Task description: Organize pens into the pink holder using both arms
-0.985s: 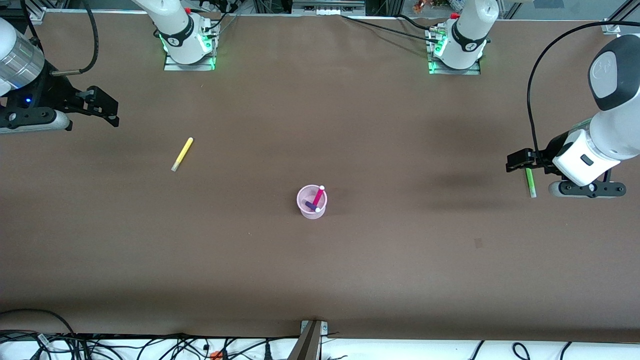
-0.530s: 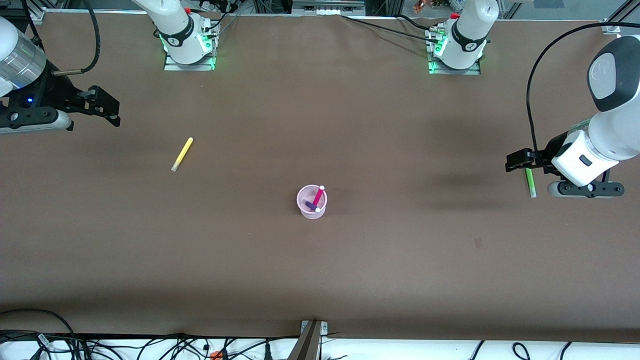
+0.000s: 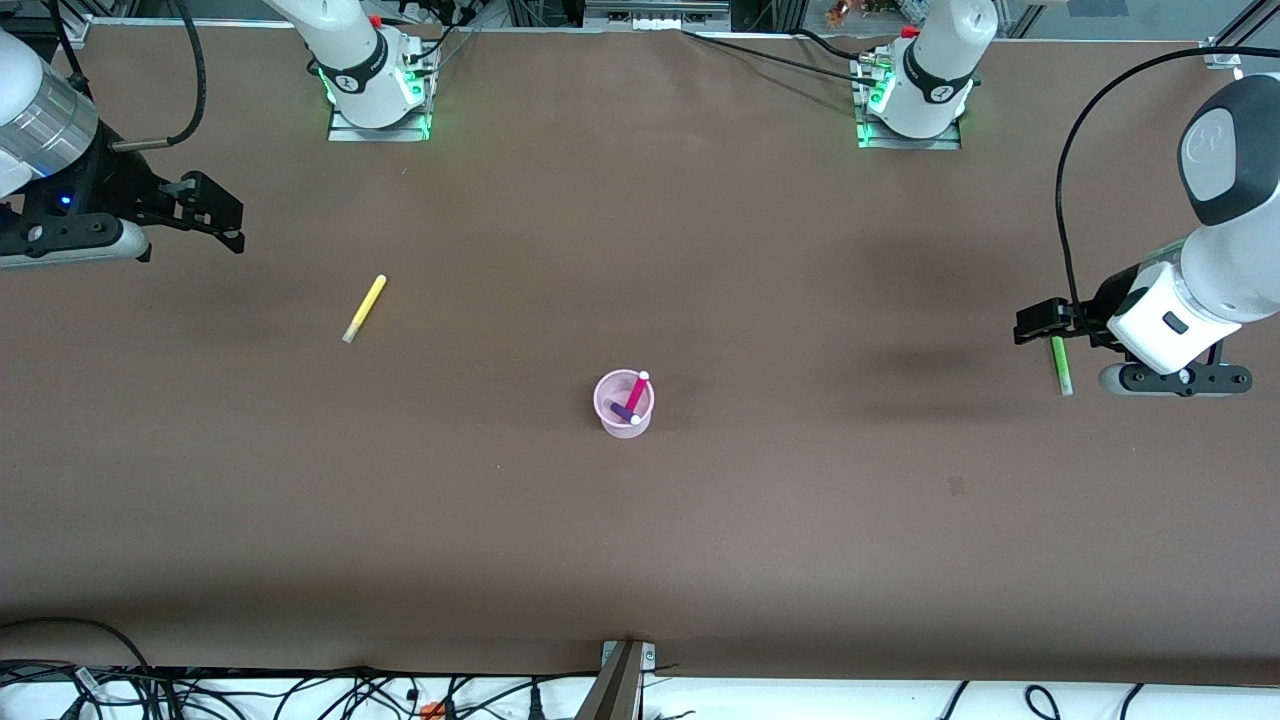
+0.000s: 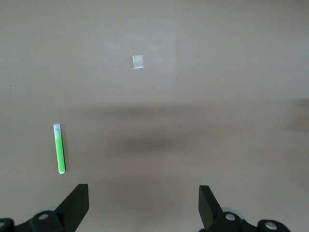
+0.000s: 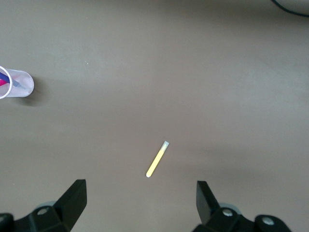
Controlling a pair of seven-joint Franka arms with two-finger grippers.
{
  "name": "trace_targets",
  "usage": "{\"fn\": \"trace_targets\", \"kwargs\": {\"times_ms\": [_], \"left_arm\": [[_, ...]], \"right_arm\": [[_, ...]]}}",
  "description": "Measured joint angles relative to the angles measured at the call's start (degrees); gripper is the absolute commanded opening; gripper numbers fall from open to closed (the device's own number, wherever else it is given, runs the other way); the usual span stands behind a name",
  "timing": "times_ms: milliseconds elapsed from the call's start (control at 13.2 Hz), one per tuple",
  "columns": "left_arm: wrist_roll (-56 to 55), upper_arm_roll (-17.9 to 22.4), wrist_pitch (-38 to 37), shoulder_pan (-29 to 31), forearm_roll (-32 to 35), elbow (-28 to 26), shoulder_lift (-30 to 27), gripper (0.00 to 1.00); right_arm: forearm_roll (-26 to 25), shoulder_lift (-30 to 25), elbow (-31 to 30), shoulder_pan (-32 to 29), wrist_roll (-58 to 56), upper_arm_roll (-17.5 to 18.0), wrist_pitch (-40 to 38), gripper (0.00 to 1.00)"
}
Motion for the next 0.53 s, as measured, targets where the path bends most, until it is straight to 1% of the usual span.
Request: {"fn": "trace_targets", "kwargs": {"times_ms": [530], "left_arm": [[0.0, 0.01, 0.05, 0.04, 0.0, -0.07, 0.22, 1.0]], "right_arm": [[0.0, 0.02, 0.0, 0.38, 0.0, 0.0, 0.0, 1.0]]}}
